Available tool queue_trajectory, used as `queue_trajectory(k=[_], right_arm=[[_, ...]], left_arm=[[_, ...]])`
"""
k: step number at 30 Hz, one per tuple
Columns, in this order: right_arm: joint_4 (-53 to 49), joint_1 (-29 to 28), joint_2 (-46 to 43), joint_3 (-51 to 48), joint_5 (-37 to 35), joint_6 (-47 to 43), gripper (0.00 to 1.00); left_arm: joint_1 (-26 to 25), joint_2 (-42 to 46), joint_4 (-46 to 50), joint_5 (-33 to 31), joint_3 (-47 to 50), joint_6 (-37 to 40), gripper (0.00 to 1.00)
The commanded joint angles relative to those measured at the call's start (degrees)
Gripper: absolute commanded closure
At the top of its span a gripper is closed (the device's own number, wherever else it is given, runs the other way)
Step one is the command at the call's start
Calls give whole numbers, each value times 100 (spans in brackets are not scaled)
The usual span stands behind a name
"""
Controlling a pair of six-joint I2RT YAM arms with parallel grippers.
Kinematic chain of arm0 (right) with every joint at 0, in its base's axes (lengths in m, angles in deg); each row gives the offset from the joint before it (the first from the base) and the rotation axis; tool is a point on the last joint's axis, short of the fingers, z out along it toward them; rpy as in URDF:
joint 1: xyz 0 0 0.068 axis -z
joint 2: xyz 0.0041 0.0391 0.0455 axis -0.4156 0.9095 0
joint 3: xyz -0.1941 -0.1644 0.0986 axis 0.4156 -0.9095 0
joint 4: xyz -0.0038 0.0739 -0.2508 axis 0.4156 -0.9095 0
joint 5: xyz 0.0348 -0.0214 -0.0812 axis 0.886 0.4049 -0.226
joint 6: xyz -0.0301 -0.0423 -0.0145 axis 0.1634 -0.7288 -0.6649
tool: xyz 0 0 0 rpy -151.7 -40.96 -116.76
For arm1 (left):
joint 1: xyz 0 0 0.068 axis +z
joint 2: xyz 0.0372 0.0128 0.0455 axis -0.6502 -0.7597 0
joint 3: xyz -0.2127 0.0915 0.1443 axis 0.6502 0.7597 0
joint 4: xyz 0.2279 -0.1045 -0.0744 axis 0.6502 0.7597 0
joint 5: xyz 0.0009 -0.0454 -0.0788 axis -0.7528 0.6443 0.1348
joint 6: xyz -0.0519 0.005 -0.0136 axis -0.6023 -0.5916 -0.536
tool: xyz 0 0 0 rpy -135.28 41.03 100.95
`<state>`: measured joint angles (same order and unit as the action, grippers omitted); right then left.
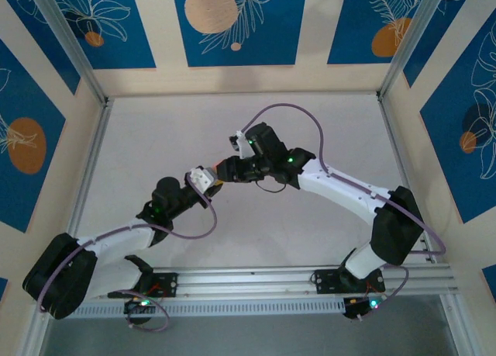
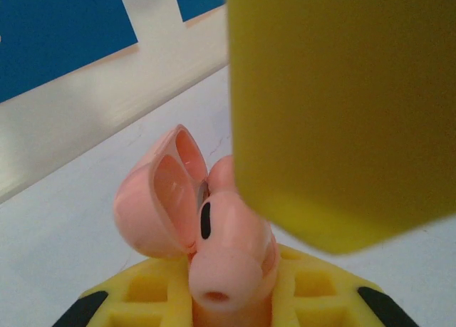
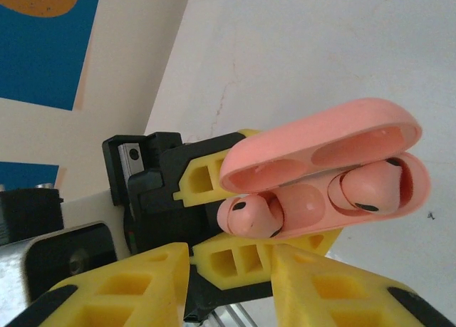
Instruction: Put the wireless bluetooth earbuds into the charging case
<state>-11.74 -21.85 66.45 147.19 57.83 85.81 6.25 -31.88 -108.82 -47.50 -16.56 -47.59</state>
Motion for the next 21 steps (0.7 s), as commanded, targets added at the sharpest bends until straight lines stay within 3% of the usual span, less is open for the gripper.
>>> queue_trajectory(k=[1,15,21], right_arm=[[21,-52,117,140,51,105,66],[141,-78,385,280,12,107,65],[79,-87,443,346,-60,36,70]], left_arm=[[-64,119,30,-84,2,147,80],[-68,215,163,-85,-7,177,80],[-70,269,222,-56,-11,187,80]])
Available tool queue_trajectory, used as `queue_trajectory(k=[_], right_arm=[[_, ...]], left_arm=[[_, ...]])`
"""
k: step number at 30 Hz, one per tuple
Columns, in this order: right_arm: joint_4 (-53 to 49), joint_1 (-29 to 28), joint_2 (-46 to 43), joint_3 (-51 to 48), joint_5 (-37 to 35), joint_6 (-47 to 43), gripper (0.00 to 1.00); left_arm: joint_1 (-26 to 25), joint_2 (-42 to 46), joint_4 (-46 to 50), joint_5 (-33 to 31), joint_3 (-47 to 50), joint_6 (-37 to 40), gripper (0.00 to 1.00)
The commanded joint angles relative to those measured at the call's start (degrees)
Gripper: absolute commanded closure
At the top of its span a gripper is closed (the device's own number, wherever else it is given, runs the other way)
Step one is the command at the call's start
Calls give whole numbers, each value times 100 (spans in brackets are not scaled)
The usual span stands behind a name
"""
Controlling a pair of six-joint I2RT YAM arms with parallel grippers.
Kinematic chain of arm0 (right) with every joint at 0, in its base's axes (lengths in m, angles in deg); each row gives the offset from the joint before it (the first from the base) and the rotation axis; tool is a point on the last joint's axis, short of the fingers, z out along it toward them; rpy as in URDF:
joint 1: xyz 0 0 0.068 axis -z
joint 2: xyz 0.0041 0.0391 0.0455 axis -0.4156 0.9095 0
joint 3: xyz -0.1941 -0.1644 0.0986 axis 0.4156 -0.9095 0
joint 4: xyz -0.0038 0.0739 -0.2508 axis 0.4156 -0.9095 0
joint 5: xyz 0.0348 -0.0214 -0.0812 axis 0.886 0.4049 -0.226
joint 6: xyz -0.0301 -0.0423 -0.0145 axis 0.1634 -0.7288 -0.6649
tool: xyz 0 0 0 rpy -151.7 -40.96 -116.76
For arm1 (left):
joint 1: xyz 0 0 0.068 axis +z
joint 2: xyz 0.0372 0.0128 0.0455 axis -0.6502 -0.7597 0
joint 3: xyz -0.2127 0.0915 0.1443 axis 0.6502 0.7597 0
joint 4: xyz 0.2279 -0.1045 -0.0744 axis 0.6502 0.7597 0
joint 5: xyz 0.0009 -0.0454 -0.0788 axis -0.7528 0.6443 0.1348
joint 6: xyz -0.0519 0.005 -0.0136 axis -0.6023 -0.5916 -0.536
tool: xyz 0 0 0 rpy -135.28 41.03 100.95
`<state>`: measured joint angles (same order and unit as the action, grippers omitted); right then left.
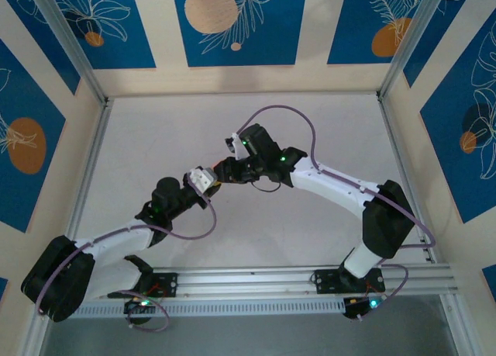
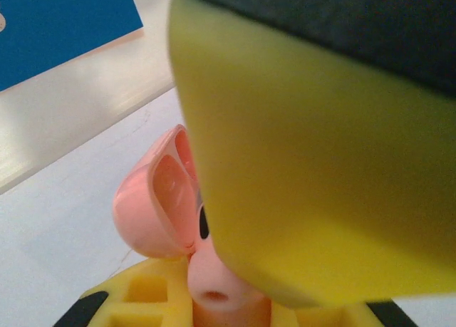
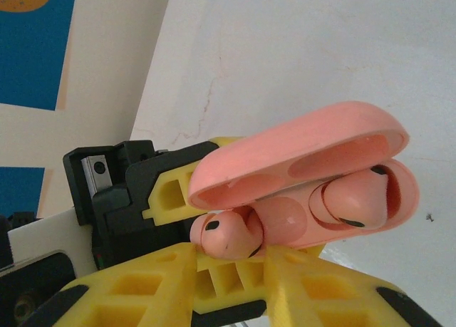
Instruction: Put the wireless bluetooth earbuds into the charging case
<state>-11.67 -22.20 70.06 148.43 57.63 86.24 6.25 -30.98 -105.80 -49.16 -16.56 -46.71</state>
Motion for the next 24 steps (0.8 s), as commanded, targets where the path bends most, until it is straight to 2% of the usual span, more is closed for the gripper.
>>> queue_trajectory(k=[1,12,24], right_arm=[[19,-50,67,231,-80,-46,71],[-464,96,5,282,12,-880,80],[-768,168,-130,277,486,-2248,86]], left_arm=[[-71,204,-60,113,-11,101,80],[-68,467,247,475,-35,64,80],[-68,507,753,1377,-309,6,78]])
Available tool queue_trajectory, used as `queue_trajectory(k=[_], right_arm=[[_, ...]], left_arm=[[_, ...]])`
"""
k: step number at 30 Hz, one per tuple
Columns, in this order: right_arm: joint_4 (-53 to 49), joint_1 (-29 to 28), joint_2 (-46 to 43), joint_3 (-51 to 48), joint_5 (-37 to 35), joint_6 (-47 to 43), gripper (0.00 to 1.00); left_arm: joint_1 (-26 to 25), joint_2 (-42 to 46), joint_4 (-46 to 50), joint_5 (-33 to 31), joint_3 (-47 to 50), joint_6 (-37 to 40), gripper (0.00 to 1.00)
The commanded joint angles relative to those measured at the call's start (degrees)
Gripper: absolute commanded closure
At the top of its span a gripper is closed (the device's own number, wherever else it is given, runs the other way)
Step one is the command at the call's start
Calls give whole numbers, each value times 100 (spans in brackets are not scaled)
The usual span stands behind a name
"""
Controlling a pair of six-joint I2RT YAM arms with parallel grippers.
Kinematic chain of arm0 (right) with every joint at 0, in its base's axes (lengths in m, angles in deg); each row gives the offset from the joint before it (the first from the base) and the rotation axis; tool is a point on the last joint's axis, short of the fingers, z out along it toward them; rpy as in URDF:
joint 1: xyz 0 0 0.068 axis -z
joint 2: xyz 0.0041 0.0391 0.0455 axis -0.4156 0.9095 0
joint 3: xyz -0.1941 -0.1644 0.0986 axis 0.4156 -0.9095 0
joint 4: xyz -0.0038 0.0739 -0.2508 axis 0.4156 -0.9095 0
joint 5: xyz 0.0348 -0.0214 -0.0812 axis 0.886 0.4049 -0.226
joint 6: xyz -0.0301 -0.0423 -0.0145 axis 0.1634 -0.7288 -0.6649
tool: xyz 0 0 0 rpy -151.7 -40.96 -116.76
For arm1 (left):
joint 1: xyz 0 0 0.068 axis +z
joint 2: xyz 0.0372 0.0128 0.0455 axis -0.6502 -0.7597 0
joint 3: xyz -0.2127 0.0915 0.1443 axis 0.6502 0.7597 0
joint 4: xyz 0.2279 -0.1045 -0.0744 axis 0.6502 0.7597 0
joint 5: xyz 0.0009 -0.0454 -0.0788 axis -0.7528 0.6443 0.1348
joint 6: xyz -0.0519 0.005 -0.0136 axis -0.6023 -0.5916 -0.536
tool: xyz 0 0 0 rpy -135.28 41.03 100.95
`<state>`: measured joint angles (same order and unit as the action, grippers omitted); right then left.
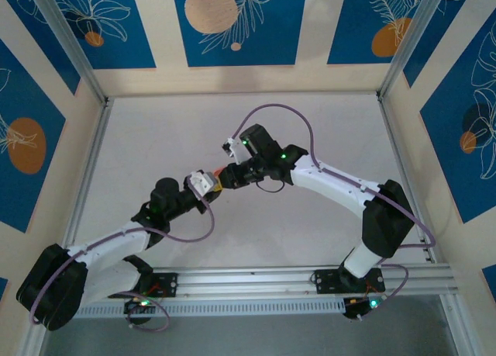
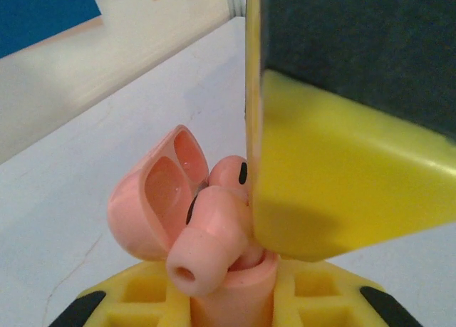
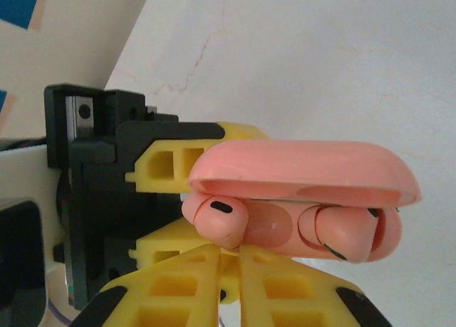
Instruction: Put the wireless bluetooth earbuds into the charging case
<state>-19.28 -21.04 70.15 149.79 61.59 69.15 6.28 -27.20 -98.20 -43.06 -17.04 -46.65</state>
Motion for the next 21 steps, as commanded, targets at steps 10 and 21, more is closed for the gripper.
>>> queue_trajectory(k=[10,21], right_arm=[[158,181,-627,-156,394,-1150,79],[223,293,-884,-422,296,-1059,75]], left_arm=[[-53,57,-2,1156,-297,-220,78],[-39,-63,-198,1110,-306,-503,77]])
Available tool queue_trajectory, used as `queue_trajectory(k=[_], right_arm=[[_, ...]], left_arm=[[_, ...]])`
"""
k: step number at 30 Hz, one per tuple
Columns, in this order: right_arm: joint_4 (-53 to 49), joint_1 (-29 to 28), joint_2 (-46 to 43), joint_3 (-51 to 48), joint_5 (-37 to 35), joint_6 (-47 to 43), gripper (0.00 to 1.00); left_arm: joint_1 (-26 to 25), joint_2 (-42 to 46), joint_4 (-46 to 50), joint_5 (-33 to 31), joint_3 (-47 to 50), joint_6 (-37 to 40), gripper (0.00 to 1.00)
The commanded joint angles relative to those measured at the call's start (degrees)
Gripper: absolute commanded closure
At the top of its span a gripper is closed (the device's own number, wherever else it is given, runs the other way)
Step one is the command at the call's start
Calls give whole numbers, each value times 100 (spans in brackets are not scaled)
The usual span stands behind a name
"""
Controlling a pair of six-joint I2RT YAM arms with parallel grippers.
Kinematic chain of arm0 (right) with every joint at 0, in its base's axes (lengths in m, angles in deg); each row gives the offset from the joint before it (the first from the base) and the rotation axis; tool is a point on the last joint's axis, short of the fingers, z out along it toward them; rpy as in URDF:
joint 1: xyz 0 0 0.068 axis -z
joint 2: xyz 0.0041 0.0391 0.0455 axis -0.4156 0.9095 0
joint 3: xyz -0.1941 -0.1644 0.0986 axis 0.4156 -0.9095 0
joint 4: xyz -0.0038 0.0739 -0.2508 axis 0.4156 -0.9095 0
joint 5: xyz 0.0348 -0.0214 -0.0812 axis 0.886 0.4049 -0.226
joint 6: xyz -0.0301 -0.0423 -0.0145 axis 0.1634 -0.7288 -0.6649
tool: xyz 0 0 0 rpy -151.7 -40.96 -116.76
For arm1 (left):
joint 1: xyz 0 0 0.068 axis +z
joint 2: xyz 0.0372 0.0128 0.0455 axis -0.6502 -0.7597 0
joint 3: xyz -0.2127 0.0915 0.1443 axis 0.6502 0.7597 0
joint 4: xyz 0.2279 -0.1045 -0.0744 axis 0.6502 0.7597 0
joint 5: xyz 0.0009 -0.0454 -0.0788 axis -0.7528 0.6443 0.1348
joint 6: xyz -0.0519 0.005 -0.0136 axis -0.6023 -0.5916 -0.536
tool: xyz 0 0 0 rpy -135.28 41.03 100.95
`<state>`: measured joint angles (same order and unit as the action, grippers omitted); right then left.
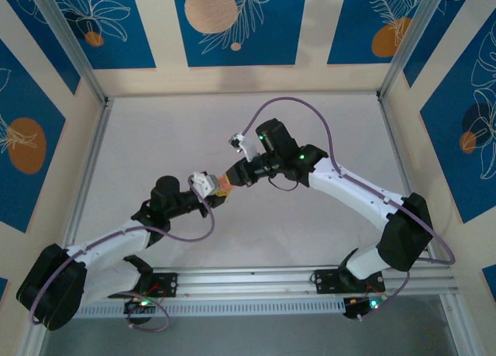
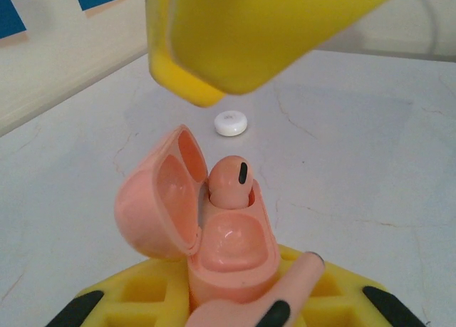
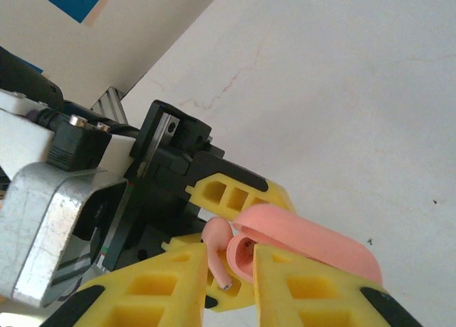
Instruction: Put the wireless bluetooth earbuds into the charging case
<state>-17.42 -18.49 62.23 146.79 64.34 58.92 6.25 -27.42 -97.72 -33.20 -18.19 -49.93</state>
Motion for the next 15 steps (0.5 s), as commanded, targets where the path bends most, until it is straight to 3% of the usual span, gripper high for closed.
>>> queue_trajectory(k=[1,7,15], right_arm=[[50,51,-101,-150,36,-22,74],[60,119,-217,-278,83,-36,74],[490,783,-344,-1043,308,743,73]], left_arm=[[-24,-74,-288,49,-181,-251,77],[38,-306,-231,-31,-267,-235,77],[29,-785,1570,-525,-988,388,79]])
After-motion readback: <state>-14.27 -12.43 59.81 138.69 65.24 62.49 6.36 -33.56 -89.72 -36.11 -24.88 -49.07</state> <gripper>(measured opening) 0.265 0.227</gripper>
